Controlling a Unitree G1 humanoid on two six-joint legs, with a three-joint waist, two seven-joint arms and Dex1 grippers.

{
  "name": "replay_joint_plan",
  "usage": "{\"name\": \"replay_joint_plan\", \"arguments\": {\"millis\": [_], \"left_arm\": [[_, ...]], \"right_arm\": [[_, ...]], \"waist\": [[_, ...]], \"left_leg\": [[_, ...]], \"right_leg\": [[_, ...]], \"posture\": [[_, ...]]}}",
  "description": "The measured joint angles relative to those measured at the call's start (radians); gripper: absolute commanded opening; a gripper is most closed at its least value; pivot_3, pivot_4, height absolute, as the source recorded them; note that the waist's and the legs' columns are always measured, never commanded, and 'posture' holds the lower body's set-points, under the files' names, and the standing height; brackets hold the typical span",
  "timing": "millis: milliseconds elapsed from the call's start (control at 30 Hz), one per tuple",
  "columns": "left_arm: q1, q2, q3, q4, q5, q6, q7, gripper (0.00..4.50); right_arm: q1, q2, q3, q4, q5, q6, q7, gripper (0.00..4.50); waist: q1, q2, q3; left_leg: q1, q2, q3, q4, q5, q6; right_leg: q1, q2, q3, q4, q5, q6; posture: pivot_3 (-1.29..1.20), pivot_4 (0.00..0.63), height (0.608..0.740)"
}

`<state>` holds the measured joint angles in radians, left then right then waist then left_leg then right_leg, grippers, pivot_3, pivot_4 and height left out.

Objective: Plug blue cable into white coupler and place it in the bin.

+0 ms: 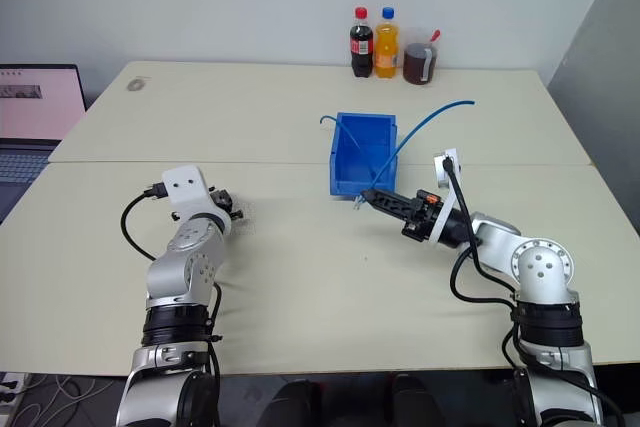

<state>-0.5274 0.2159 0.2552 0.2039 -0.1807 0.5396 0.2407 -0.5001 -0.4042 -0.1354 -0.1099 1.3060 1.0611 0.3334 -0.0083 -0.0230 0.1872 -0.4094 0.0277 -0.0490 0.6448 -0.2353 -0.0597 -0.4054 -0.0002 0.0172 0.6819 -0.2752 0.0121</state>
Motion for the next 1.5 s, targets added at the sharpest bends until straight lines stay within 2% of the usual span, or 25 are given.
{"name": "replay_joint_plan", "arguments": {"millis": [67, 233, 300, 367, 467, 600, 733, 833, 1000, 1100, 1267, 1500], "left_arm": [[-0.002, 0.006, 0.000, 0.003, 0.006, 0.000, -0.009, 0.75], [-0.002, 0.009, 0.000, 0.003, 0.010, 0.003, -0.016, 0.75], [-0.002, 0.033, -0.020, 0.003, 0.003, 0.018, -0.081, 0.75], [0.003, 0.108, -0.087, -0.010, -0.019, 0.041, -0.248, 0.75], [0.064, 0.243, -0.203, -0.116, -0.078, 0.037, -0.584, 0.75], [0.184, 0.357, -0.309, -0.236, -0.197, -0.012, -1.007, 0.75], [0.204, 0.398, -0.419, -0.242, -0.212, -0.158, -1.315, 0.75], [0.136, 0.384, -0.515, -0.069, -0.115, -0.359, -1.451, 0.75], [0.043, 0.343, -0.535, 0.137, -0.068, -0.582, -1.563, 0.75], [0.005, 0.318, -0.535, 0.223, -0.055, -0.657, -1.591, 0.75], [-0.020, 0.300, -0.532, 0.294, -0.047, -0.719, -1.609, 0.75], [-0.016, 0.290, -0.525, 0.308, -0.043, -0.730, -1.608, 0.75]], "right_arm": [[0.004, 0.001, 0.000, -0.001, -0.004, 0.000, 0.000, 0.14], [0.004, 0.002, 0.000, -0.002, -0.010, 0.000, 0.000, 0.14], [0.003, 0.004, 0.000, -0.003, -0.018, -0.001, -0.001, 0.14], [-0.007, 0.006, 0.002, -0.009, -0.040, -0.005, -0.002, 0.14], [-0.062, 0.003, 0.026, -0.046, -0.095, -0.018, 0.010, 0.14], [-0.134, -0.012, 0.122, -0.096, -0.221, -0.067, 0.093, 0.14], [-0.149, -0.015, 0.240, -0.107, -0.355, -0.144, 0.212, 0.14], [-0.136, -0.021, 0.338, -0.102, -0.493, -0.252, 0.327, 0.14], [-0.021, -0.035, 0.410, -0.061, -0.685, -0.468, 0.436, 0.14], [0.051, -0.020, 0.438, -0.041, -0.778, -0.602, 0.490, 0.14], [0.097, 0.003, 0.495, 0.001, -0.898, -0.783, 0.564, 0.14], [0.102, 0.037, 0.495, 0.058, -0.973, -0.857, 0.580, 0.14]], "waist": [[0.000, 0.000, 0.000], [0.000, 0.000, 0.000], [0.000, 0.000, 0.000], [-0.002, 0.000, 0.000], [-0.017, 0.000, 0.000], [-0.026, 0.001, 0.000], [-0.018, 0.001, 0.000], [-0.014, 0.001, 0.000], [-0.010, 0.000, 0.000], [-0.009, 0.001, 0.000], [-0.010, 0.001, -0.001], [-0.010, 0.001, -0.001]], "left_leg": [[0.000, 0.000, 0.000, 0.000, 0.000, 0.000], [0.000, 0.000, 0.000, 0.000, 0.000, 0.000], [0.000, 0.000, 0.000, 0.000, 0.000, 0.000], [0.000, 0.000, 0.000, 0.000, 0.000, 0.000], [0.000, 0.000, 0.000, -0.001, 0.000, 0.000], [0.001, 0.002, 0.000, -0.002, 0.000, 0.000], [0.001, 0.002, -0.001, -0.001, 0.000, 0.000], [0.001, 0.001, 0.000, 0.000, 0.000, 0.000], [0.001, 0.001, 0.000, 0.001, 0.000, 0.000], [0.001, 0.001, 0.000, 0.001, 0.000, 0.001], [0.004, 0.001, 0.000, 0.001, 0.001, 0.002], [0.011, 0.001, 0.000, 0.001, 0.001, 0.002]], "right_leg": [[0.000, 0.000, 0.000, 0.000, 0.000, 0.000], [0.000, 0.000, 0.000, 0.000, 0.000, 0.000], [0.000, 0.000, 0.000, 0.000, 0.000, 0.000], [0.000, 0.001, 0.000, 0.000, 0.000, 0.000], [0.000, 0.001, 0.001, 0.000, 0.000, 0.000], [-0.001, 0.002, 0.000, -0.001, -0.001, -0.001], [-0.001, 0.003, -0.001, 0.000, -0.001, -0.003], [0.000, 0.003, -0.001, -0.001, -0.001, -0.002], [0.000, 0.003, 0.000, -0.001, -0.001, -0.002], [0.001, 0.003, -0.001, 0.000, -0.001, -0.001], [0.003, 0.003, 0.000, 0.001, -0.001, 0.002], [0.011, 0.003, 0.000, -0.001, -0.001, 0.003]], "posture": [[0.00, 0.150, 0.740], [0.00, 0.150, 0.740], [0.00, 0.150, 0.740], [0.00, 0.150, 0.740], [0.00, 0.150, 0.740], [0.00, 0.150, 0.740], [0.00, 0.150, 0.740], [0.00, 0.150, 0.740], [0.00, 0.150, 0.740], [0.00, 0.150, 0.740], [0.00, 0.150, 0.740], [0.00, 0.150, 0.740]]}}
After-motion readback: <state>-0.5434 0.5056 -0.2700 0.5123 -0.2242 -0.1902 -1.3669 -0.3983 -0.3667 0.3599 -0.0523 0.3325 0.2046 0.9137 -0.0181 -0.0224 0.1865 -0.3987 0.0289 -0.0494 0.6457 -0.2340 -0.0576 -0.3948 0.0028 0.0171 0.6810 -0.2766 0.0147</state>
